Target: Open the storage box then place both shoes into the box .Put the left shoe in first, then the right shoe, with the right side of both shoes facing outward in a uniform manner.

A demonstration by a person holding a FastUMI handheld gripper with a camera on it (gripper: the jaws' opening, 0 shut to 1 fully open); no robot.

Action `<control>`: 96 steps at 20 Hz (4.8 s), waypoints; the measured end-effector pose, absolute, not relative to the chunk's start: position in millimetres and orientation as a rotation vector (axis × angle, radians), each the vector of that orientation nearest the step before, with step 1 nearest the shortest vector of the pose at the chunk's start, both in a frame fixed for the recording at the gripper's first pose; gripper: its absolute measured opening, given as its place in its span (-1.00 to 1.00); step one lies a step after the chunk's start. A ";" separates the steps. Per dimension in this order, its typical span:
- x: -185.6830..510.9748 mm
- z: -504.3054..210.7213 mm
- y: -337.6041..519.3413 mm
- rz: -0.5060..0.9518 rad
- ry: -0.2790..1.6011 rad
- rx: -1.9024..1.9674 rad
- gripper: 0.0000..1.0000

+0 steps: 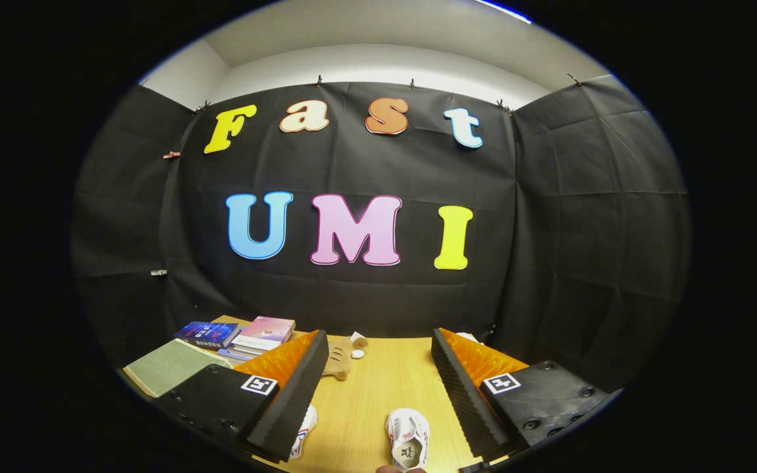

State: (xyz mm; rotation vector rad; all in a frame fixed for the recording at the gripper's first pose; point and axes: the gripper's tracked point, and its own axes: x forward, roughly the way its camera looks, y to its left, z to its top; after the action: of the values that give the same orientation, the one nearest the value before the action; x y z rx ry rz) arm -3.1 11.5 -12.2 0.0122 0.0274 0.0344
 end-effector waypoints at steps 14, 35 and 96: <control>4.5 -62.7 32.2 0.076 0.180 0.033 0.95; -111.2 -235.4 305.4 1.076 0.856 0.507 0.97; -81.7 -108.0 664.2 1.081 1.151 0.603 -0.69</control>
State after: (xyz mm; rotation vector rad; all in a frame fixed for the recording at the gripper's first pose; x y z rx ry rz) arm -81.7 664.2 -108.0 0.6025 1.1508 1.0814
